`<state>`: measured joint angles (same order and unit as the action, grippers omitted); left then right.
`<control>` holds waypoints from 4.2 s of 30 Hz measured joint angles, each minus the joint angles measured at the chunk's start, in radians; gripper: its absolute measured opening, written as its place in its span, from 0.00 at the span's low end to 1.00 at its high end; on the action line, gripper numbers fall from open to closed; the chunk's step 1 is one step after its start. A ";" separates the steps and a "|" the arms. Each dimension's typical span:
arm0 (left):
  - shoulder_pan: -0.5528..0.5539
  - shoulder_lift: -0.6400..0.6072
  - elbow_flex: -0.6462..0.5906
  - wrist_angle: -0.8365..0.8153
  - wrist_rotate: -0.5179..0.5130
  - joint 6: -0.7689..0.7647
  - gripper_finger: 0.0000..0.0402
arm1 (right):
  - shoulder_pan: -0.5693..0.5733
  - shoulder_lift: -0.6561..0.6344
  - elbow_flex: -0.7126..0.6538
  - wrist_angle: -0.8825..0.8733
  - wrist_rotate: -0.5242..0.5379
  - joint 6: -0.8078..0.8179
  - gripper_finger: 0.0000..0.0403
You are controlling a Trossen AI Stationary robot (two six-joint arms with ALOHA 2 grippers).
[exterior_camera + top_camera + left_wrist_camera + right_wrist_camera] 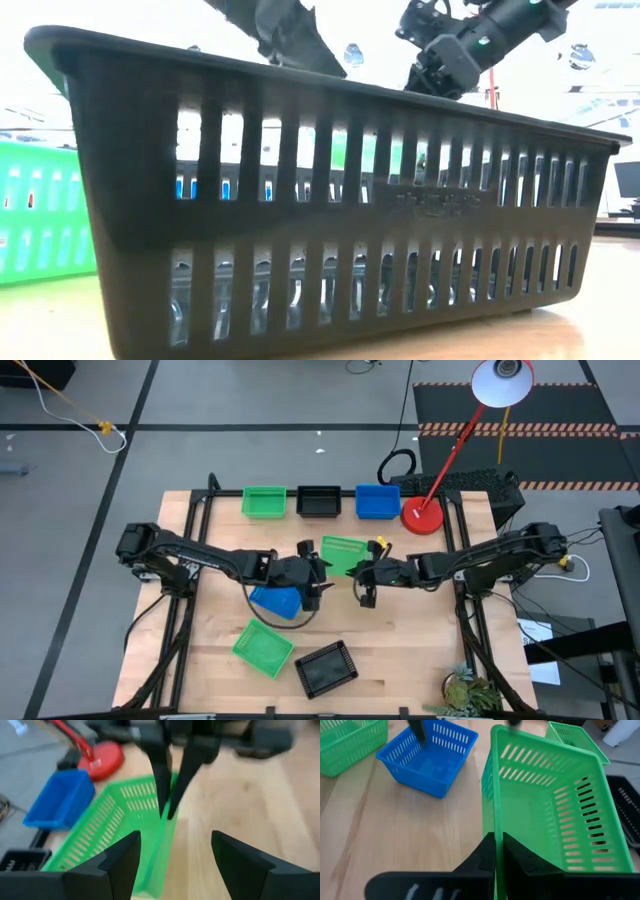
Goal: Stack baskets by color
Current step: Stack the middle green bin on the top green bin
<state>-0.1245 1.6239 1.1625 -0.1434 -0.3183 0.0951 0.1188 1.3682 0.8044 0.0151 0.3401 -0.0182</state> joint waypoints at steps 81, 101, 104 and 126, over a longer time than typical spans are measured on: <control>0.858 -0.483 -0.327 -0.355 0.449 0.704 0.02 | 0.093 -0.332 0.067 -0.443 -0.004 -0.062 0.35; 1.118 -0.349 -0.400 -0.262 0.659 0.906 0.02 | 0.093 -0.332 0.067 -0.445 -0.005 -0.080 0.35; 1.126 -0.344 -0.397 -0.231 0.685 0.899 0.02 | 0.093 -0.332 0.067 -0.446 -0.005 -0.080 0.35; 1.125 -0.340 -0.396 -0.220 0.633 0.782 0.03 | 0.093 -0.332 0.067 -0.430 -0.005 -0.083 0.35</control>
<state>1.0008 1.2837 0.7660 -0.3632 0.3146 0.8771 0.2115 1.0367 0.8711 -0.4145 0.3355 -0.1013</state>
